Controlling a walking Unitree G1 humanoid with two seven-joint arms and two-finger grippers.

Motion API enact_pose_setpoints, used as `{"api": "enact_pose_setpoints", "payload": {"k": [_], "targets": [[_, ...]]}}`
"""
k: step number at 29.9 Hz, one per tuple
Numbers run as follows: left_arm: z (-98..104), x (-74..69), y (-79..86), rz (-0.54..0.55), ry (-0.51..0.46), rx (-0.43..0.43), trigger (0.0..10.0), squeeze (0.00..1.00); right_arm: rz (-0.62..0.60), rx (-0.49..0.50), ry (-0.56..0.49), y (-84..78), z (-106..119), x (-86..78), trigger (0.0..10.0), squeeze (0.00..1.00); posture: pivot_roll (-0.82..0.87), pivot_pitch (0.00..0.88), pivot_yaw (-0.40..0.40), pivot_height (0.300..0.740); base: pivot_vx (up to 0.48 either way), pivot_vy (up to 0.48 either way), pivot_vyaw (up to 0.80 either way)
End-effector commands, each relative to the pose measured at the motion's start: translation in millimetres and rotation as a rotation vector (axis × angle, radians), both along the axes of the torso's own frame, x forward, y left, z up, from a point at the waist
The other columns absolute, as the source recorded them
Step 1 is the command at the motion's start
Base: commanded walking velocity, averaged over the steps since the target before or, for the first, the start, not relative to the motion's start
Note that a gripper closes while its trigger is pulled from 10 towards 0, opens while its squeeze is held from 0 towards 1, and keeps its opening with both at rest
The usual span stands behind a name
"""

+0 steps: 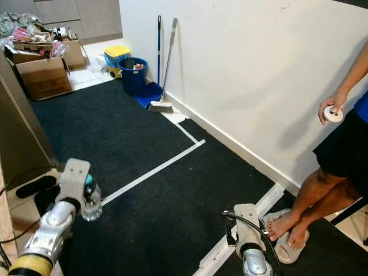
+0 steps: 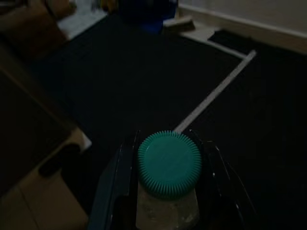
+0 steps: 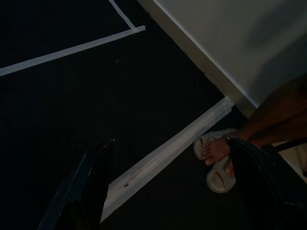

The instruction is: Restocking fridge

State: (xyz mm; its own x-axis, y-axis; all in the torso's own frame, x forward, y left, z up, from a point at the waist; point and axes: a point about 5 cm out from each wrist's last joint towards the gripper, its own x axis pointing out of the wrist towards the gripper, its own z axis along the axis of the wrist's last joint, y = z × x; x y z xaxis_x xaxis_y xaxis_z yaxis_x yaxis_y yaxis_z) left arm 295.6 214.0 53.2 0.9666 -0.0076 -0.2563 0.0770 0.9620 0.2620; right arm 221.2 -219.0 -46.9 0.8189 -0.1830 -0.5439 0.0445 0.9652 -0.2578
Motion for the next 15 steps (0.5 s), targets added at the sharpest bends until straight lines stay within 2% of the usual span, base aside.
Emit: {"api": "enact_pose_setpoints", "payload": {"k": [1, 9, 15], "targets": [[-6, -5.4, -2.3, -0.035, 0.020, 0.040, 10.0, 0.00, -0.008, 0.002, 0.012, -0.2, -1, -1.1, 10.0, 0.00, 0.11, 0.000, -0.068, 0.740, 0.000, 0.000, 0.00], [-20, -18.0, -18.7, -0.096, 0.056, 0.044, 10.0, 0.00, -0.001, 0.005, 0.019, 2.4, -3, -3.6, 10.0, 0.00, 0.11, 0.000, -0.070, 0.740, 0.000, 0.000, 0.00], [-23, -19.7, -23.1, -0.116, 0.061, 0.050, 10.0, 0.00, -0.009, 0.001, 0.019, -0.6, -3, -4.2, 10.0, 0.00, 0.11, 0.000, -0.068, 0.740, 0.000, 0.000, 0.00]]}}
